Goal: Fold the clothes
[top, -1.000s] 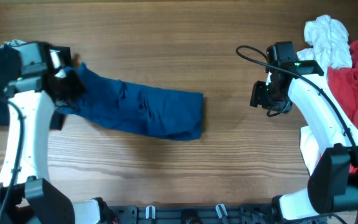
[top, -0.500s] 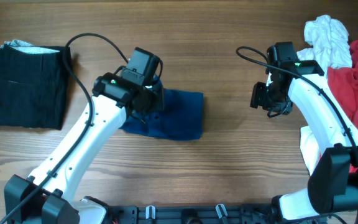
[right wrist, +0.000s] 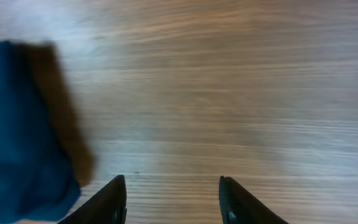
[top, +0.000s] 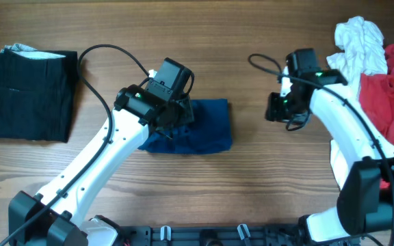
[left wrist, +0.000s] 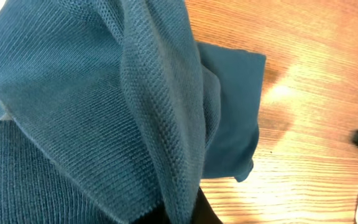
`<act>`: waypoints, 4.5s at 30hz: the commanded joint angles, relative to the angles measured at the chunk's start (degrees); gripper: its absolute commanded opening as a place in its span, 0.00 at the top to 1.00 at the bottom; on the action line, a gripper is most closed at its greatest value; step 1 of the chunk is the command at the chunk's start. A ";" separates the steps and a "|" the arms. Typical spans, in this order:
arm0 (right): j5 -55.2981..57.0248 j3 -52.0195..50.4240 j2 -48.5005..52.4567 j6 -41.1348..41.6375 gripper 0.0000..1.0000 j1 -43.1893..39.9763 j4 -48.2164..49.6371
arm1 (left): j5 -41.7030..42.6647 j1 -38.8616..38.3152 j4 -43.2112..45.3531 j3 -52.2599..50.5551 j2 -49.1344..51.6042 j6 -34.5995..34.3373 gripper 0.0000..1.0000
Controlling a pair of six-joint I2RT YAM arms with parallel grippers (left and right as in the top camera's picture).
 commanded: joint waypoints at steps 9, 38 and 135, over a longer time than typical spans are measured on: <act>-8.44 -5.09 10.69 8.09 0.51 12.33 13.05 | 1.88 -0.33 3.28 1.05 0.09 -2.58 0.94; -9.88 5.70 -4.13 4.74 0.43 11.93 4.17 | 4.13 27.08 -0.24 1.05 -4.85 6.78 0.63; 13.05 10.67 5.92 -2.60 0.36 12.33 14.29 | 15.34 10.84 5.64 -11.87 13.44 18.25 0.59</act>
